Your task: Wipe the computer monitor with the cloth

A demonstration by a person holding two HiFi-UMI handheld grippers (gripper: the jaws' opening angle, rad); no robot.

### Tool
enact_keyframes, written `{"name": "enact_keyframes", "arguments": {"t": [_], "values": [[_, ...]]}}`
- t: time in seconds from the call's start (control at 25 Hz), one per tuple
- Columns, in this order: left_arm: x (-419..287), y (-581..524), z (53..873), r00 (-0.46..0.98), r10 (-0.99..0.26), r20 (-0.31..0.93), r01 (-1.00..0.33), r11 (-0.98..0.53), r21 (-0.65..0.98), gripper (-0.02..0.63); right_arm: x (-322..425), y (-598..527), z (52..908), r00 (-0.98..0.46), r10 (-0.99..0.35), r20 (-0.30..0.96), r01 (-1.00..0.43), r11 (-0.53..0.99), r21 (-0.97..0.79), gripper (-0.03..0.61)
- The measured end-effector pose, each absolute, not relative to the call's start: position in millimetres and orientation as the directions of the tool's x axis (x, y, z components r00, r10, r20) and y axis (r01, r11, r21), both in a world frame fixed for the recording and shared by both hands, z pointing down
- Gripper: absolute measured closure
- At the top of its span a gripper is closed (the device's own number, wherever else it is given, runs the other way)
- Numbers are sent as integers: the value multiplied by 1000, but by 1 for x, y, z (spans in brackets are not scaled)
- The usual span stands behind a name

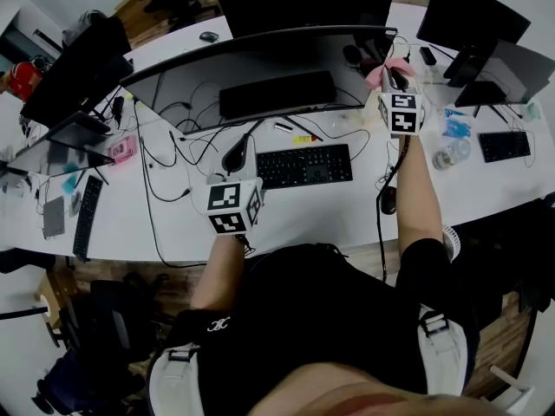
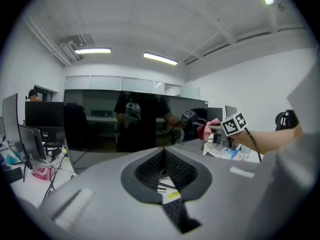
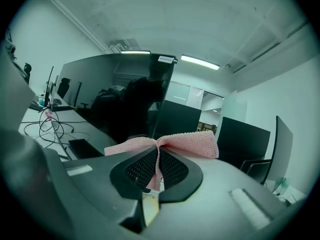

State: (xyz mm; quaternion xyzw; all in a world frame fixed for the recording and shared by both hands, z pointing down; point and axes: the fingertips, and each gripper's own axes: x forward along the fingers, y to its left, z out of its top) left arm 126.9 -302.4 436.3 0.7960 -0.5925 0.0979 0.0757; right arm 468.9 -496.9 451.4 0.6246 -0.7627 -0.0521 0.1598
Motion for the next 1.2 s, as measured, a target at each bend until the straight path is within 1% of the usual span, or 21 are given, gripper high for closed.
{"name": "enact_keyframes", "arguments": {"t": [0.32,0.56,0.84,1.2], "values": [[131,-309,446,265,-921,284,-960,-278,-8,565,465,-500,510,-221,-932,287,-913,301,276,571],[127,-312,442,244,-926,288,-965,-262,-24,565,466,-500,559,-247,-894,374,-910,347,229,571],[121,-314,451,220,-922,318,-971,-239,-22,564,463,-500,622,-227,-841,491,-926,343,159,571],[107,-314,461,189,-916,354,-976,-215,-34,565,460,-496,671,-186,-798,573,-949,298,106,571]]}}
